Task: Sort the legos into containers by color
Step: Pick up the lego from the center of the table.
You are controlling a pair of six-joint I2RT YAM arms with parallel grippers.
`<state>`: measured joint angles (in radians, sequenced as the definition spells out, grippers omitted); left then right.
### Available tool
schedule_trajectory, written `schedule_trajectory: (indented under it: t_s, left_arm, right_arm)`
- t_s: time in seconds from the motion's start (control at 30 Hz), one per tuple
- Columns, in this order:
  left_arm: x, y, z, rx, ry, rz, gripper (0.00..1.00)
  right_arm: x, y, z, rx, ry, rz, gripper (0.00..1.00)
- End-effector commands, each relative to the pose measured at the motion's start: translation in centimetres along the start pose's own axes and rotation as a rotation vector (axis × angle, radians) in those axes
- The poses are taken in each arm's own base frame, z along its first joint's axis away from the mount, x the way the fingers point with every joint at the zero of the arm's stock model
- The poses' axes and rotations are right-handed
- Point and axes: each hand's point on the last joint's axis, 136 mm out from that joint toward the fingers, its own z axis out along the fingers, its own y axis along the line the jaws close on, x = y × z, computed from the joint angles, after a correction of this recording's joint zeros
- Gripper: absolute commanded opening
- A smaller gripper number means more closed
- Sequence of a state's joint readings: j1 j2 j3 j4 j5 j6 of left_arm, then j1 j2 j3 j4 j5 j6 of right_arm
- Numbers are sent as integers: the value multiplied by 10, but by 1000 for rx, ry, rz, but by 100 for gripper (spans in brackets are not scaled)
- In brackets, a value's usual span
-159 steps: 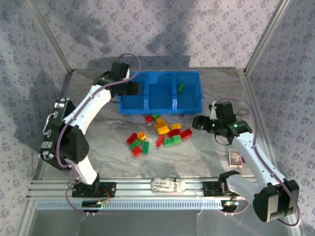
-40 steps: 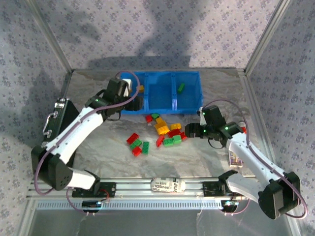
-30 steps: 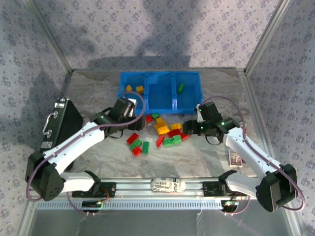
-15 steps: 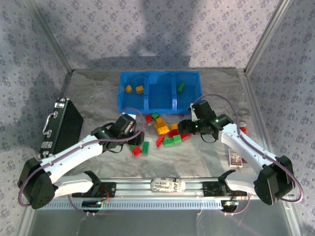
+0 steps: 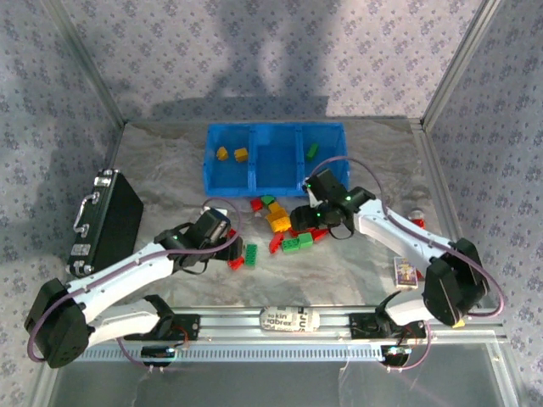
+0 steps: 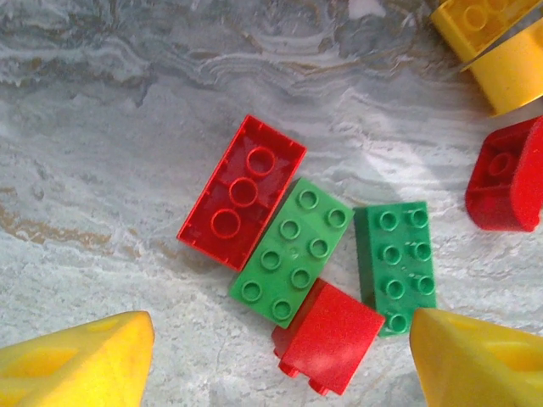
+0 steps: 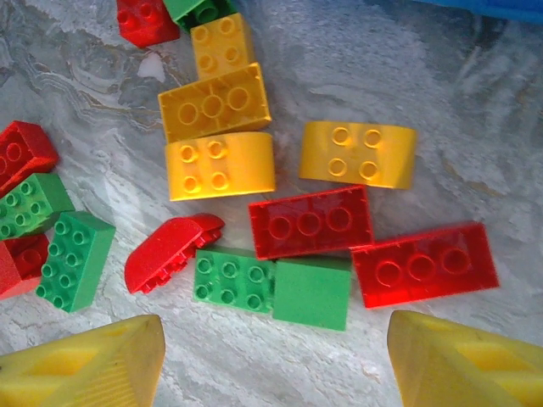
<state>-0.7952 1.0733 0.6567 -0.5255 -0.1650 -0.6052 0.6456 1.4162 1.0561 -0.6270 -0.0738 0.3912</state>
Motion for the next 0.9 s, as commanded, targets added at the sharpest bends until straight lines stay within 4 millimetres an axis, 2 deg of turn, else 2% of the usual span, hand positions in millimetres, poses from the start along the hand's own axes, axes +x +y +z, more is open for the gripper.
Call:
schedule_trajectory:
  t_s: [0.0,0.2,0.23,0.4,0.67,0.87]
  left_arm:
    - [5,-2,-1,19,1,-26,79]
    - [11,1,0,25,-4,-49,77]
    - [12,1,-1,28,-6,-51,77]
    - [14,4,-3,31,-11,-63,76]
    - [19,9,-7,32,-18,-77,76]
    - [21,12,-10,27,-25,-83,76]
  right_arm:
    - [-6,7,4,28,16,-38,70]
    - [-5,22,25,46,72,-80,70]
    - [-13,28,25,43,59,-87,72]
    - [-15,37,43,66,89,-119,77]
    - [-13,37,69,152,159,-196,83]
    - [-8,33,86,185,209,-211,84]
